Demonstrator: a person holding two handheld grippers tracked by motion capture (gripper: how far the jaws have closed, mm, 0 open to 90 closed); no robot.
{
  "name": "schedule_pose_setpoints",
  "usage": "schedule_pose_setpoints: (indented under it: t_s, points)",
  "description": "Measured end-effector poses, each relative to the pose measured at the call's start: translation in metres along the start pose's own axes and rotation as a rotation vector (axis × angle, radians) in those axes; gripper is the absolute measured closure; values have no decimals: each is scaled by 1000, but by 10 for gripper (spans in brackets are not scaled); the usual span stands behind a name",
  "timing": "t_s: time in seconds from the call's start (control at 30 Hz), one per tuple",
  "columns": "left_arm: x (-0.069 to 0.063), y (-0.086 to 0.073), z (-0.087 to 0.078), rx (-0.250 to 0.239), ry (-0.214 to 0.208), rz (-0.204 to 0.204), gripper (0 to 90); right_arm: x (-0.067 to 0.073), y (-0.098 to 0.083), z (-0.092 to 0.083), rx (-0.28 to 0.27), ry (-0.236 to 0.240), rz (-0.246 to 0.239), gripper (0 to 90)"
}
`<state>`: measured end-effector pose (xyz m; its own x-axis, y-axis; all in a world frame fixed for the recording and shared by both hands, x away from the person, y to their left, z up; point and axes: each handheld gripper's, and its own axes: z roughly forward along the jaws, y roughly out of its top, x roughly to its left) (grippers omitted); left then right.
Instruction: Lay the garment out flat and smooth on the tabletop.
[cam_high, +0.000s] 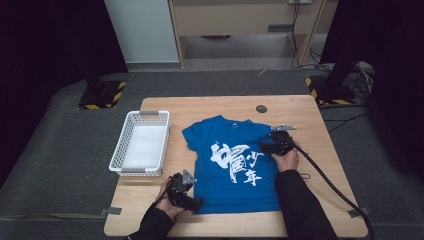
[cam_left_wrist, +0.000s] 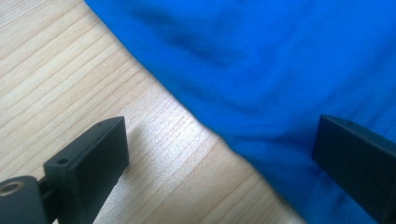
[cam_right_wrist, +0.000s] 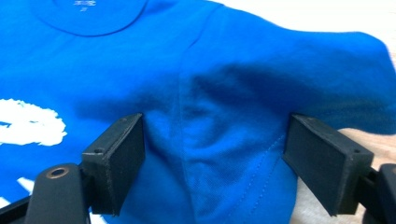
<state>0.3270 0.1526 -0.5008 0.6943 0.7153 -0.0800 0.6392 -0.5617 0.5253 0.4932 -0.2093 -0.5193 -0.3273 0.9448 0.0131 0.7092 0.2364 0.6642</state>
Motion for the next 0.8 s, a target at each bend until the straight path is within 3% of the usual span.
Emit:
schedule_pose_setpoints:
  t_s: [0.33, 0.7, 0.8]
  points:
    - [4, -1, -1, 11, -13, 0, 27, -18, 6, 6, 25, -29, 13, 154]
    - [10, -2, -3, 14, 3, -1, 27, -24, 6, 6, 35, -67, 43, 133]
    - [9, -2, -3, 16, 3, 1, 28, -22, 7, 3, 28, -75, 31, 160]
